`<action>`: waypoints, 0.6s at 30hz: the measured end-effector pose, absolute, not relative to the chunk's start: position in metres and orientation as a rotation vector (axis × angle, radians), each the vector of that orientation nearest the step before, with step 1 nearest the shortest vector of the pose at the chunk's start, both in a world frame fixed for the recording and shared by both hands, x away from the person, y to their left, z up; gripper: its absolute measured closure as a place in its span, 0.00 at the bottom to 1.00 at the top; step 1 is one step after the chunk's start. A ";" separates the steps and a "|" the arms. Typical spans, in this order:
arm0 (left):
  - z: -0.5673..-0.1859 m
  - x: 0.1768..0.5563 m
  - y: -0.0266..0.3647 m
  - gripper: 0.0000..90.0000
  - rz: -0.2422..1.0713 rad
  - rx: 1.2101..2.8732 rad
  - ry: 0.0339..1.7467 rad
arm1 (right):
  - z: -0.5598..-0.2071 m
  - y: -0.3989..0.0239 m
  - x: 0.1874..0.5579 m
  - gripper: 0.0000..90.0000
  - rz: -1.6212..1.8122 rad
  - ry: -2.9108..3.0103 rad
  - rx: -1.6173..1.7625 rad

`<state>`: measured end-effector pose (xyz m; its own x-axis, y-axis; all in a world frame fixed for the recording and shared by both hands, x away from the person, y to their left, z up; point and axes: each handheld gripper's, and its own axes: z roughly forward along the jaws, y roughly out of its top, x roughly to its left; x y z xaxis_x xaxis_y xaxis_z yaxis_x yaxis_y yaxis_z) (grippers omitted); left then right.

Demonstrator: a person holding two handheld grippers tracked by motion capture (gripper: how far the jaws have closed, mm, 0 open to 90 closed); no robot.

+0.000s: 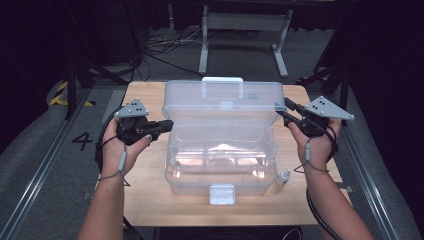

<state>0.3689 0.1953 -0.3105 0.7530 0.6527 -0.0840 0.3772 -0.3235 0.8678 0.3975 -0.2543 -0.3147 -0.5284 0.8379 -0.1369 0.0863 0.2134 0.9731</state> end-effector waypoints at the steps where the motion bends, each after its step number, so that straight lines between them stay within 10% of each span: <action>1: -0.311 0.368 0.196 0.95 0.348 1.950 0.786 | -0.314 -0.253 0.398 0.73 1.364 1.792 0.859; 18: -0.323 0.361 0.215 0.95 0.334 1.987 0.848 | -0.310 -0.248 0.409 0.77 1.310 1.756 0.864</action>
<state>0.3607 0.2149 -0.3229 0.7258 0.6809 -0.0975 0.4314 -0.3402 0.8356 0.4091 -0.2480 -0.3095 -0.4764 0.8607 -0.1799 0.0730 0.2426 0.9674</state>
